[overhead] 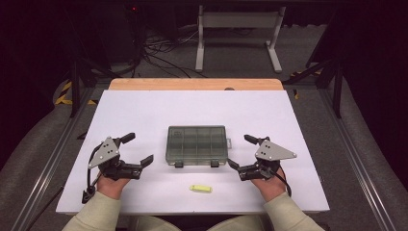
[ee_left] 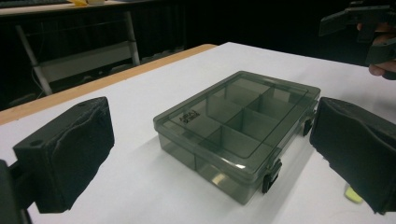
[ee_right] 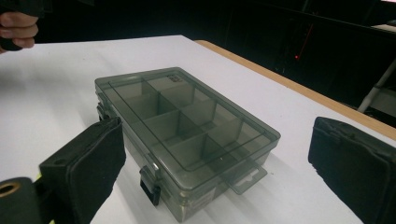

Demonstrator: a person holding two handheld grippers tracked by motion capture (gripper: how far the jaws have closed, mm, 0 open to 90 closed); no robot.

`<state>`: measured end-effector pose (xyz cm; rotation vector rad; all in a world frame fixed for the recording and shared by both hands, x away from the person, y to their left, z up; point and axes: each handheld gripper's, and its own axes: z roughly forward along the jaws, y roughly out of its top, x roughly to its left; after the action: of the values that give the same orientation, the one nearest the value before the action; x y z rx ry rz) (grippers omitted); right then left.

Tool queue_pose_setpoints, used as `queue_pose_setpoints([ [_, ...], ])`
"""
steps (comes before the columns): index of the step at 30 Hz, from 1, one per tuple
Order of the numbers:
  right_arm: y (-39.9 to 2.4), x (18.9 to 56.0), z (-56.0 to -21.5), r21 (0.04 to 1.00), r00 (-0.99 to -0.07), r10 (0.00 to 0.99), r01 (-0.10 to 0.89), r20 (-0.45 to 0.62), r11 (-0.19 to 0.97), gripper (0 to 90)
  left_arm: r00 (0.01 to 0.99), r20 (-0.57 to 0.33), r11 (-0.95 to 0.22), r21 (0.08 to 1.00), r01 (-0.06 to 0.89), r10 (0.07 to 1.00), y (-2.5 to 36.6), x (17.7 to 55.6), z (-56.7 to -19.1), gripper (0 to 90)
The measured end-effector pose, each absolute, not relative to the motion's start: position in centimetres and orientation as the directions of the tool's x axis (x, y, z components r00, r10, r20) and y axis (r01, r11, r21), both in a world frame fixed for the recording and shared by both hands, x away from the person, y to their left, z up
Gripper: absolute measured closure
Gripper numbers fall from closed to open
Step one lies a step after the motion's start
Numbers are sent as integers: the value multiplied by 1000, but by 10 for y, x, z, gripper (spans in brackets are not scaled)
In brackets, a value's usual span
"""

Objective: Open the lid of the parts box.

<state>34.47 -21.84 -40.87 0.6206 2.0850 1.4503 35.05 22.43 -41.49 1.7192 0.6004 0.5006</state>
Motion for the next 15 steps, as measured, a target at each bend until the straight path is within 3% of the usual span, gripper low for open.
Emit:
queue_pose_setpoints([
  [15, -208, 357, -407, 948, -776, 620, 99, -118, 304, 31, 805, 10, -192, 973, 129, 593, 206, 368, -413, 1],
])
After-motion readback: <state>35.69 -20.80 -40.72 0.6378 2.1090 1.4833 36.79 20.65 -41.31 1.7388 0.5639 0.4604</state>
